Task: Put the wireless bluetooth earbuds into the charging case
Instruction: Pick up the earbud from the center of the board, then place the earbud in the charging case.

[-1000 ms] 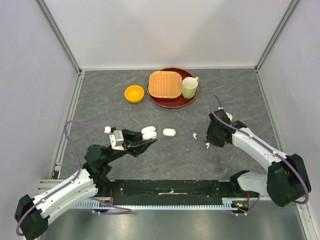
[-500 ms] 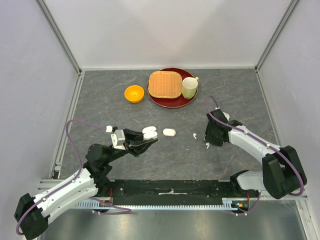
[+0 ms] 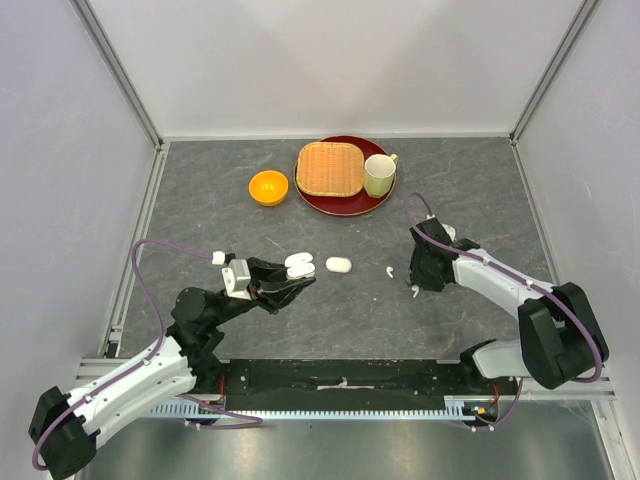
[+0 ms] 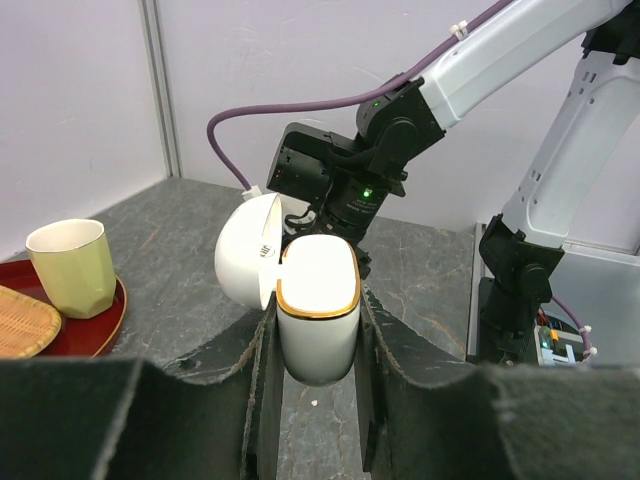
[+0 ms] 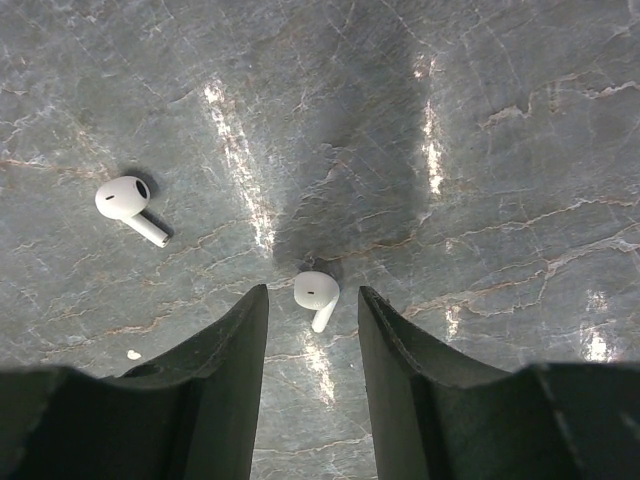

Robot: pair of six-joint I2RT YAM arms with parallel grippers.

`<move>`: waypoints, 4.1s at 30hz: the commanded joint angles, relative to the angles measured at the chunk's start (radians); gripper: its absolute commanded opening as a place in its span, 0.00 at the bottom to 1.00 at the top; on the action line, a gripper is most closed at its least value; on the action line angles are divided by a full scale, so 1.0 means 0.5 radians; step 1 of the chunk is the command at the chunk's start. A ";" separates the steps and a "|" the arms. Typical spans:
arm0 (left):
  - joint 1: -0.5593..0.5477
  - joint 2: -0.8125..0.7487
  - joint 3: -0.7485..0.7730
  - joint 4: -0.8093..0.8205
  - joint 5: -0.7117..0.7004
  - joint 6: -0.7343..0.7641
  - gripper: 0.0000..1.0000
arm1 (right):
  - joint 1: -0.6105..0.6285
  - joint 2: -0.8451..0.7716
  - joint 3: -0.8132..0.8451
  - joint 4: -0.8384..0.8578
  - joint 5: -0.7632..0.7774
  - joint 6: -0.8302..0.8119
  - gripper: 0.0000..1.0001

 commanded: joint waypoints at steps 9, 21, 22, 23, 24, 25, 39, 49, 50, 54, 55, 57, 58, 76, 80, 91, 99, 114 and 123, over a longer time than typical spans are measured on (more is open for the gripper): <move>0.000 -0.016 0.005 0.027 -0.034 0.045 0.02 | 0.072 0.080 0.002 0.060 0.130 -0.025 0.47; 0.000 -0.050 -0.010 0.002 -0.052 0.048 0.02 | 0.097 0.147 0.002 0.072 0.207 -0.025 0.45; 0.000 -0.050 -0.010 -0.001 -0.052 0.048 0.02 | 0.100 0.147 0.002 0.069 0.210 -0.022 0.45; 0.000 -0.047 -0.010 -0.001 -0.052 0.048 0.02 | 0.100 0.150 0.002 0.072 0.213 -0.025 0.45; -0.003 -0.050 -0.010 -0.001 -0.052 0.048 0.02 | 0.097 0.150 -0.001 0.069 0.213 -0.025 0.45; 0.000 -0.050 -0.010 -0.001 -0.055 0.048 0.02 | 0.100 0.150 -0.001 0.069 0.213 -0.022 0.45; 0.000 -0.047 -0.023 -0.004 -0.064 0.039 0.02 | 0.100 0.150 -0.010 0.069 0.188 -0.028 0.38; 0.000 -0.047 -0.026 -0.007 -0.064 0.033 0.02 | 0.100 0.144 -0.017 0.069 0.170 -0.016 0.33; 0.000 -0.053 -0.026 -0.007 -0.064 0.033 0.02 | 0.100 0.141 -0.017 0.069 0.167 -0.019 0.33; 0.000 -0.062 -0.035 -0.004 -0.068 0.027 0.02 | 0.100 0.141 -0.017 0.069 0.167 -0.022 0.32; 0.000 -0.065 -0.035 -0.007 -0.071 0.027 0.02 | 0.100 0.141 -0.017 0.069 0.167 -0.025 0.30; 0.000 -0.062 -0.035 -0.007 -0.074 0.030 0.02 | 0.100 0.141 -0.014 0.069 0.164 -0.019 0.28; 0.000 -0.065 -0.035 -0.010 -0.074 0.033 0.02 | 0.100 0.144 -0.011 0.069 0.164 -0.022 0.27; 0.000 -0.056 -0.035 -0.010 -0.077 0.018 0.02 | 0.207 0.056 0.045 0.093 0.161 -0.105 0.08; 0.000 -0.050 -0.032 -0.007 -0.083 0.018 0.02 | 0.262 -0.033 0.069 0.103 0.210 -0.099 0.05; 0.000 0.009 -0.016 -0.001 -0.092 -0.004 0.02 | 0.496 -0.484 0.097 0.170 0.464 -0.041 0.00; 0.000 0.033 -0.013 0.017 -0.098 -0.022 0.02 | 0.597 -0.714 0.219 0.149 0.572 -0.001 0.00; -0.003 0.088 -0.007 0.014 -0.144 -0.044 0.02 | 1.044 -0.795 0.594 0.152 0.942 -0.157 0.00; -0.003 0.128 -0.010 0.054 -0.138 0.008 0.02 | 1.795 -0.629 0.851 0.391 1.544 -0.427 0.00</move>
